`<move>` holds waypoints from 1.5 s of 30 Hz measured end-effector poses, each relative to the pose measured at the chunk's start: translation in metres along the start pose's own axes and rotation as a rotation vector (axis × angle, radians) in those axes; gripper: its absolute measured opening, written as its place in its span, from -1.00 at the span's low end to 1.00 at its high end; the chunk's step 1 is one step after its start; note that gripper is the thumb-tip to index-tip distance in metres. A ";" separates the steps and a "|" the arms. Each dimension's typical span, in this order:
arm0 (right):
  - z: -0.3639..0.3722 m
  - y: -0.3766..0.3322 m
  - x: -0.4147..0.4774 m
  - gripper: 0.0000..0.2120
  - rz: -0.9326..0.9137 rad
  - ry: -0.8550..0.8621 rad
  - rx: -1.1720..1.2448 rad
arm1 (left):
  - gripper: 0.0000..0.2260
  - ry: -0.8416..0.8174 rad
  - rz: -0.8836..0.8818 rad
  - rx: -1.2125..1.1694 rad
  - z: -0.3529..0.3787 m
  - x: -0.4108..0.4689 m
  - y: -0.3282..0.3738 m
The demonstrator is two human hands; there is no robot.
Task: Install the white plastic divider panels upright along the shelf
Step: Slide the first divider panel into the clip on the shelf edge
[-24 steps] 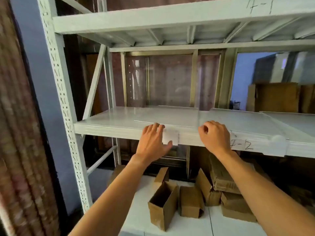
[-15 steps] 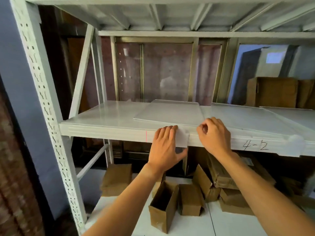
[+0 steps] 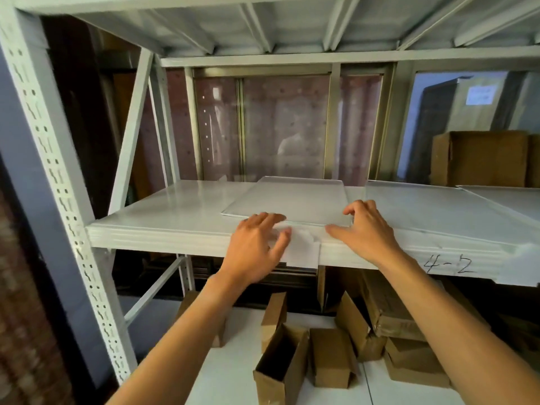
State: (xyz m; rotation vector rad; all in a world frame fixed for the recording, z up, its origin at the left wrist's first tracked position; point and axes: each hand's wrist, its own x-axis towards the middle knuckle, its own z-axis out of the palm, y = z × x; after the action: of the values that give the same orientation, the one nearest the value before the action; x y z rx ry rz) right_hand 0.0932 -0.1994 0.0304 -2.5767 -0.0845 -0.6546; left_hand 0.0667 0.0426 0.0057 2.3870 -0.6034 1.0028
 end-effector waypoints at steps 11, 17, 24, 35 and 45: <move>0.004 0.002 0.008 -0.35 0.027 -0.013 -0.011 | -0.34 -0.407 -0.450 0.293 -0.010 0.044 -0.061; 0.001 0.004 0.008 -0.42 0.058 -0.073 0.151 | -0.37 -0.342 -0.427 0.328 -0.008 0.039 -0.062; -0.013 0.011 0.010 -0.67 0.156 -0.028 0.750 | -0.39 -0.294 -0.464 0.306 -0.008 0.040 -0.054; -0.061 -0.019 0.017 -0.82 0.227 0.003 1.430 | -0.60 -0.271 -0.211 0.593 -0.027 0.043 -0.012; -0.050 -0.093 -0.001 -0.51 0.105 -0.223 0.944 | -0.68 -0.145 0.106 0.489 -0.039 0.036 0.045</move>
State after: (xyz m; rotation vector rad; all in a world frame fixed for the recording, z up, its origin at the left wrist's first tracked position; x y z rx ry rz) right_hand 0.0544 -0.1404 0.1090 -1.7065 -0.2593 -0.1919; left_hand 0.0437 0.0218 0.0681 2.9018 -0.5937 1.1330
